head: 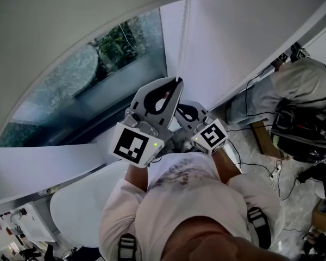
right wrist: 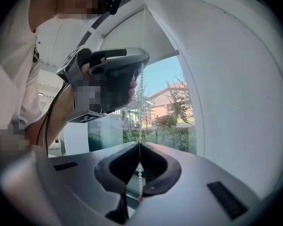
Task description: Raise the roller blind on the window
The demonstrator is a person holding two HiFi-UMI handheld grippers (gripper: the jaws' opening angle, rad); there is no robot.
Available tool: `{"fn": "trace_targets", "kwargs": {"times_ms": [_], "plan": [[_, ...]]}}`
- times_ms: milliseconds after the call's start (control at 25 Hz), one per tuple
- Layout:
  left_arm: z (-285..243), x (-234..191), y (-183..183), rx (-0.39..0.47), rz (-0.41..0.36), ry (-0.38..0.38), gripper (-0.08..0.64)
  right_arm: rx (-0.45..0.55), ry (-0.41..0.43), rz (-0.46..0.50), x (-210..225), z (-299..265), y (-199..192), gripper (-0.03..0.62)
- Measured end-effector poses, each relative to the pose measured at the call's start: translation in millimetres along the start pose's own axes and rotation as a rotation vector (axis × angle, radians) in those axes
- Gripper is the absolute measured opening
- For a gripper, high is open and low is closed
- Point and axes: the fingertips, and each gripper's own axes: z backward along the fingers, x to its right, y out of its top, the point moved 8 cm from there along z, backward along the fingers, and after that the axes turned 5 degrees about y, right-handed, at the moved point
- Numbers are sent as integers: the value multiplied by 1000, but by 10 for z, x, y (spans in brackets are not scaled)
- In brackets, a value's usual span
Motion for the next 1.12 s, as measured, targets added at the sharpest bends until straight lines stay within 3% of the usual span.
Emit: {"fn": "trace_targets", "kwargs": {"times_ms": [1120], "plan": [[117, -39, -845, -101, 95, 38, 8, -152, 6, -54, 82, -64, -756, 61]]}}
